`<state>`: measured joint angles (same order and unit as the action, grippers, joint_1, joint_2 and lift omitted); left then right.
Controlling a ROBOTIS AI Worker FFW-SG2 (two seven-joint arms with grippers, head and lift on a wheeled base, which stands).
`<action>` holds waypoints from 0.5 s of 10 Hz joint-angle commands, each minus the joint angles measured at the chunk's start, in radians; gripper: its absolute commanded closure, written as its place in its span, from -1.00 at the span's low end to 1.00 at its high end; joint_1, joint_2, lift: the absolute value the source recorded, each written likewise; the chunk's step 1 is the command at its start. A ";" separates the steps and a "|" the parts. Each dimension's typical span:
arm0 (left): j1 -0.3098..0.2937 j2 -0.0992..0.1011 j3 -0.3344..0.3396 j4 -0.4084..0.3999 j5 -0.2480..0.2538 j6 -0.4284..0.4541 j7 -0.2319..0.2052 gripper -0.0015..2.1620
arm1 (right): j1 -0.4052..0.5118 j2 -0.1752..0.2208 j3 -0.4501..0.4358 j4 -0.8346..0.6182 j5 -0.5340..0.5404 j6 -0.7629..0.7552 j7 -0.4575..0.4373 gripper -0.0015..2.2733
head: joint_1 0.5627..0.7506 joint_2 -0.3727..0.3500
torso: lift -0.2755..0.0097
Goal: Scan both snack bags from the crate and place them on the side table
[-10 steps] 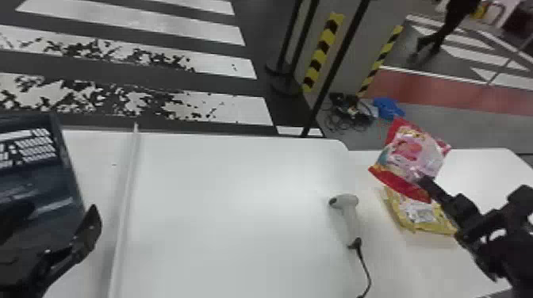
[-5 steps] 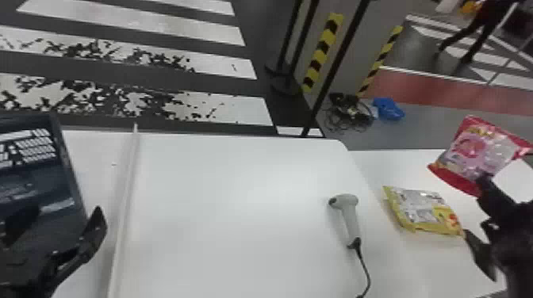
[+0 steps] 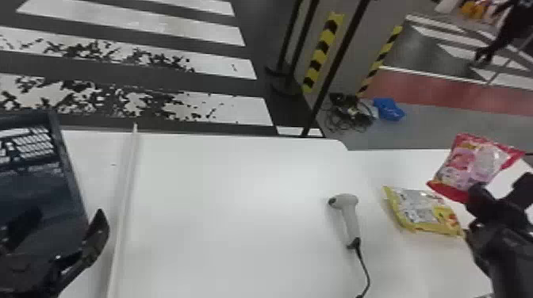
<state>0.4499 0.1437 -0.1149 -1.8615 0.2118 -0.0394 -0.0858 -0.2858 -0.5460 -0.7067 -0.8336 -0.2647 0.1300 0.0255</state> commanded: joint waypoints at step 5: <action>0.032 -0.001 0.014 -0.073 -0.023 0.011 0.003 -0.92 | 0.007 0.006 -0.005 0.013 -0.068 0.004 -0.024 -0.96 | 0.41 -0.94 | 0.26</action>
<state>0.4781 0.1426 -0.1030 -1.9216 0.1915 -0.0313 -0.0837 -0.2826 -0.5410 -0.7091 -0.8182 -0.3142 0.1341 -0.0011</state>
